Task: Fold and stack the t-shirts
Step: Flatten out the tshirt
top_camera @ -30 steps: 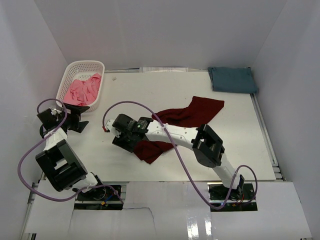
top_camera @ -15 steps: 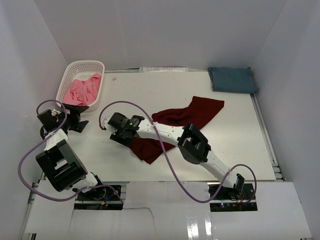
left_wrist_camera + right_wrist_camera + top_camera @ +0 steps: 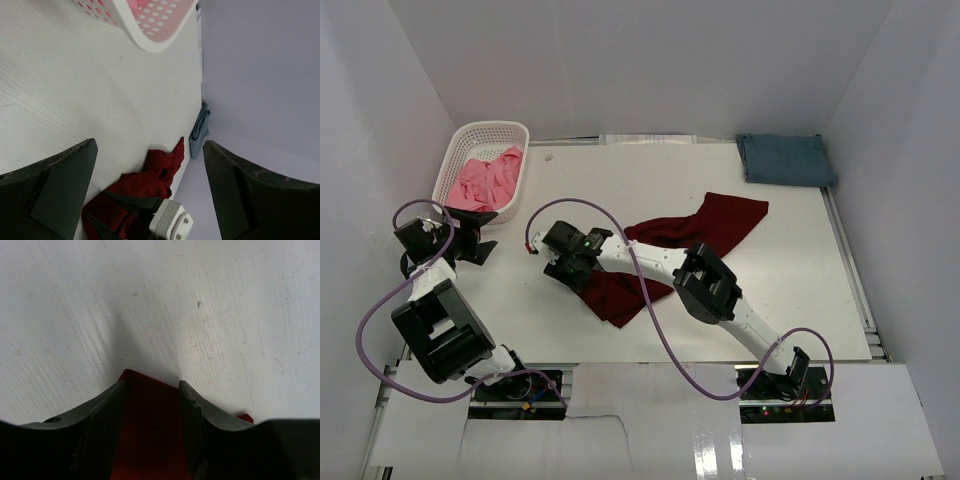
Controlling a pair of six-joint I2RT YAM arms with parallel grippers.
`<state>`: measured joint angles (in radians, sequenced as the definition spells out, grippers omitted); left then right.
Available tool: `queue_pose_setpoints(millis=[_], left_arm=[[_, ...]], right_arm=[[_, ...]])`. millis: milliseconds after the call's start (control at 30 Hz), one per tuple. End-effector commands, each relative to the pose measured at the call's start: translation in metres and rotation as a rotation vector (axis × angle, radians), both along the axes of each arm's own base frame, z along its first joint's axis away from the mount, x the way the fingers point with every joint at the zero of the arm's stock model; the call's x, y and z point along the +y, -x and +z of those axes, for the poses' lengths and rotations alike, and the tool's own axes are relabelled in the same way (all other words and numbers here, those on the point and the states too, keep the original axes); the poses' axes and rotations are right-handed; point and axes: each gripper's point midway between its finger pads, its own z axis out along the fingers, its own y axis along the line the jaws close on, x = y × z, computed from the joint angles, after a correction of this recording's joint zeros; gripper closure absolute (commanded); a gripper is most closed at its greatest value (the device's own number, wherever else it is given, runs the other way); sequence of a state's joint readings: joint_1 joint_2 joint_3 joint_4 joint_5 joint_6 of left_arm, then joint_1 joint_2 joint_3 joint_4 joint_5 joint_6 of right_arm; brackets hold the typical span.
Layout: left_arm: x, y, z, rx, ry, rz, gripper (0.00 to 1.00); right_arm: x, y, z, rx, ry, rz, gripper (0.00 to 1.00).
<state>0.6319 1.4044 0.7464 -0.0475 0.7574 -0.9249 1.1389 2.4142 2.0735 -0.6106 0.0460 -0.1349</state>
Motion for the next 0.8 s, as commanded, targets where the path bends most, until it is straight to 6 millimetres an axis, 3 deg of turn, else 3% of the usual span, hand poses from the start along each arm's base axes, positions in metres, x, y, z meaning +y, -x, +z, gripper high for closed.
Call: queue_pose_setpoints(millis=[0,367,533,633,733,767], left_arm=[[-0.001,0.001,0.014,-0.048,-0.030,-0.018,0.02],[-0.002,0.002,0.013,-0.046,-0.030,-0.020,0.02],[-0.002,0.002,0.013,-0.049,-0.030,-0.023,0.02],[-0.002,0.002,0.012,-0.046,-0.029,-0.023,0.02],[-0.002,0.002,0.012,-0.047,-0.029,-0.025,0.02],[-0.002,0.002,0.012,-0.046,-0.028,-0.025,0.02]], right_arm=[[0.004,0.008,0.001,0.032,-0.027,0.005,0.47],[-0.007,0.029,-0.007,0.099,-0.028,0.010,0.47],[-0.011,0.036,-0.014,0.118,-0.014,0.010,0.52],[-0.014,0.042,-0.018,0.137,-0.002,0.013,0.59],[-0.015,0.051,-0.022,0.178,0.006,0.017,0.79],[-0.016,0.053,-0.024,0.187,0.007,0.017,0.90]])
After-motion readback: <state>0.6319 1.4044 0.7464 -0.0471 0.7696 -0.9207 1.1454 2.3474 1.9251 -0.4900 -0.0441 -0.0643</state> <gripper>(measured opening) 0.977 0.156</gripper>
